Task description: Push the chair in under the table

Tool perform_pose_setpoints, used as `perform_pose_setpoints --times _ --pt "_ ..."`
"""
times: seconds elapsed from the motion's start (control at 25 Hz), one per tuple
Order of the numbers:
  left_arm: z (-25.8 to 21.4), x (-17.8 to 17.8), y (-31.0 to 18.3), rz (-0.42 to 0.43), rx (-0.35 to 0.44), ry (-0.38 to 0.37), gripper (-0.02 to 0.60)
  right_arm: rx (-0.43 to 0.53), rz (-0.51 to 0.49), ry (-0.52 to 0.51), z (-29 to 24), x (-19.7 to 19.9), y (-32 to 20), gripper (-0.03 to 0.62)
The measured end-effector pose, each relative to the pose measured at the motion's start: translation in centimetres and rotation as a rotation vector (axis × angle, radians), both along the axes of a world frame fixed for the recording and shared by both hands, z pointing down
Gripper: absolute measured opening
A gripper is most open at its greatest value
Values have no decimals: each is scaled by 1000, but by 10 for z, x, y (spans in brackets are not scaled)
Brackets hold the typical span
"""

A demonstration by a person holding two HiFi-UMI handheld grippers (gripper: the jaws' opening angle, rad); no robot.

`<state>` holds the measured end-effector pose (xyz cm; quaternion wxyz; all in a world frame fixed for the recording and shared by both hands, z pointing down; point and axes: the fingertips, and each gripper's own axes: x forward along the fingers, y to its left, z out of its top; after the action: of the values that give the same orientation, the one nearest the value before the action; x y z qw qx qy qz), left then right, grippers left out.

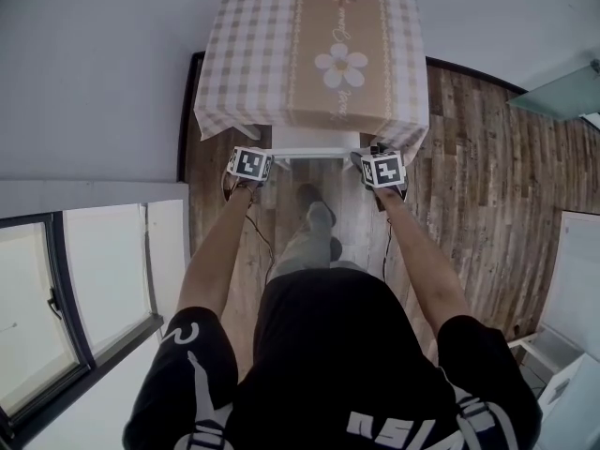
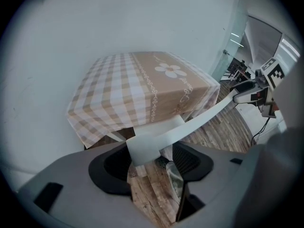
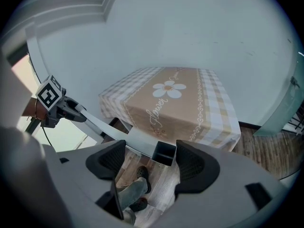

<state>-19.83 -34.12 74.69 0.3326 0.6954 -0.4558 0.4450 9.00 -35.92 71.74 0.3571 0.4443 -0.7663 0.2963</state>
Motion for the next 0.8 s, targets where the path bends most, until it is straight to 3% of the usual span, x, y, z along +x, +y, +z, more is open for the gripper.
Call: perform_pose_setpoints --times 0.56,0.8 --pt "1 -10 -61 6 -4 -18 282 -19 -9 -13 4 -11 -51 348" --pt "0 -27 -81 -6 -20 -60 282 -17 -28 0 1 -26 -63 347"
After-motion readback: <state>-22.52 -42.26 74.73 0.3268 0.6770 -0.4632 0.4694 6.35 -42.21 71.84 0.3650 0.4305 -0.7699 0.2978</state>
